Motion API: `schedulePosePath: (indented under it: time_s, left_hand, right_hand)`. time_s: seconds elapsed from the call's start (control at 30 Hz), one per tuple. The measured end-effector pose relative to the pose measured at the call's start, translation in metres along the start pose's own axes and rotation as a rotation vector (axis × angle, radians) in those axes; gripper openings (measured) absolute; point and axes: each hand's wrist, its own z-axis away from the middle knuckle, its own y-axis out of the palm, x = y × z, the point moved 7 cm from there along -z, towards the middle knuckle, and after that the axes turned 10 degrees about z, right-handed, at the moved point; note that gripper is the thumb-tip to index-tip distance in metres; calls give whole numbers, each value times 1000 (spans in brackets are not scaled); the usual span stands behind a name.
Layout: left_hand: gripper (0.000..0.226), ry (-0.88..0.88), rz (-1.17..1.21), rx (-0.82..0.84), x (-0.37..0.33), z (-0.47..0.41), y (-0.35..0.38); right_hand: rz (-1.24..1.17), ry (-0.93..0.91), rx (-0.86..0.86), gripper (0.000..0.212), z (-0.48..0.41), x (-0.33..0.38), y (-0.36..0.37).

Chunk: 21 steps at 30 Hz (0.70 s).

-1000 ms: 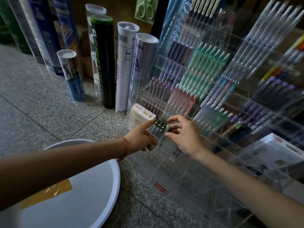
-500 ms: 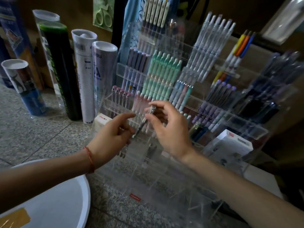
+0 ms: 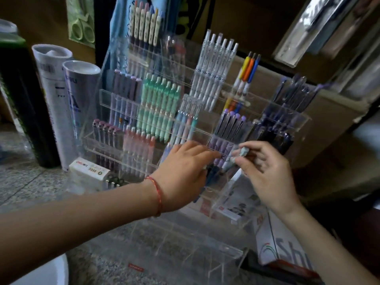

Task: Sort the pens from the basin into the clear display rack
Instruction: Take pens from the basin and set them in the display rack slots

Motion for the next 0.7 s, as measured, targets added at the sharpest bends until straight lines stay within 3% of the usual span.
schedulePosePath:
  time_s: [0.1, 0.27, 0.7]
  left_hand:
    - [48, -24, -161, 92, 10, -8, 22]
    - [39, 69, -330, 65, 17, -5, 25]
    - [49, 93, -343, 97, 15, 0, 27]
  right_hand:
    - [-44, 80, 70, 29, -1, -13, 22]
    - [-29, 149, 181, 29, 8, -27, 41]
    - [229, 119, 291, 26, 5, -32, 50]
